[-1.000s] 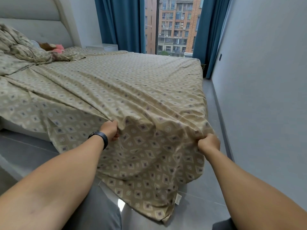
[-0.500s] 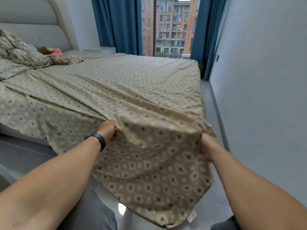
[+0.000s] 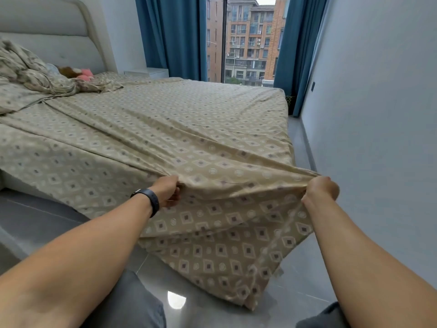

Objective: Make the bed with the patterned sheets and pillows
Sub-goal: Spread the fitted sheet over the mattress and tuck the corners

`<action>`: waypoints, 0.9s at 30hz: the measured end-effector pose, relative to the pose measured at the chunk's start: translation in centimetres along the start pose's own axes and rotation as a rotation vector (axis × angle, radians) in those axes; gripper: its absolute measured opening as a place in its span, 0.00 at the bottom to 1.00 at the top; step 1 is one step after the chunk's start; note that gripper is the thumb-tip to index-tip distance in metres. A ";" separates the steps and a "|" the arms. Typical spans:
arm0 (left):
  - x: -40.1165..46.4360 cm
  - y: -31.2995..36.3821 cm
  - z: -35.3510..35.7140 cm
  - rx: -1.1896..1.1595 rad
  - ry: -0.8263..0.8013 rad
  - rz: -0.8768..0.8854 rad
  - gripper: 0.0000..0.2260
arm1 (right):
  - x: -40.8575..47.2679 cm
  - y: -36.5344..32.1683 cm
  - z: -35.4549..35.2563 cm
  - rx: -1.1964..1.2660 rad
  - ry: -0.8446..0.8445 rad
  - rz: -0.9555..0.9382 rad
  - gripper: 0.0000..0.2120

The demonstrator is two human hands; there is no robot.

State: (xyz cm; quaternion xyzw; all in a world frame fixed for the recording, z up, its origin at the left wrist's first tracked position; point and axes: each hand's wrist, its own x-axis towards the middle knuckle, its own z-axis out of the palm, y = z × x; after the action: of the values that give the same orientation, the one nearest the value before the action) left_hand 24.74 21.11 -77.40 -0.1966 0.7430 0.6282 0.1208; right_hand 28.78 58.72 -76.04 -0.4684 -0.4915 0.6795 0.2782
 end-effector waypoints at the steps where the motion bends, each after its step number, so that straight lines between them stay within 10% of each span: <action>1: -0.4 -0.2 0.6 0.007 -0.014 -0.012 0.13 | -0.5 -0.2 -0.1 -0.012 0.069 -0.061 0.20; 7: -1.0 0.0 -1.2 0.037 -0.088 -0.054 0.15 | -4.8 1.9 1.2 -0.311 0.076 -0.280 0.19; 11: 0.3 -0.8 -3.6 0.381 -0.054 0.065 0.13 | -8.0 4.5 2.9 -0.875 -0.302 -0.847 0.26; 14: 2.2 -1.8 -6.1 0.619 0.117 0.242 0.14 | -10.9 7.0 4.2 -1.252 -0.676 -1.189 0.22; 17: 3.3 -2.2 -7.6 0.611 0.340 0.306 0.24 | -11.7 9.5 4.8 -1.330 -0.605 -1.399 0.20; 22: 6.3 -1.8 -6.5 0.359 0.385 0.275 0.28 | -10.6 9.3 5.7 -1.181 -0.432 -1.588 0.08; 27: 10.1 -1.0 -4.4 -0.451 0.414 -0.002 0.33 | -11.5 8.9 6.4 -1.039 -0.427 -1.583 0.09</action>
State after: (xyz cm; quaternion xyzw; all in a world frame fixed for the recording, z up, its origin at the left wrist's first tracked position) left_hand 16.48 15.27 -81.81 -0.3429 0.5934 0.7239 -0.0792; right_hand 28.35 43.26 -79.65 0.0667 -0.9435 0.0644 0.3182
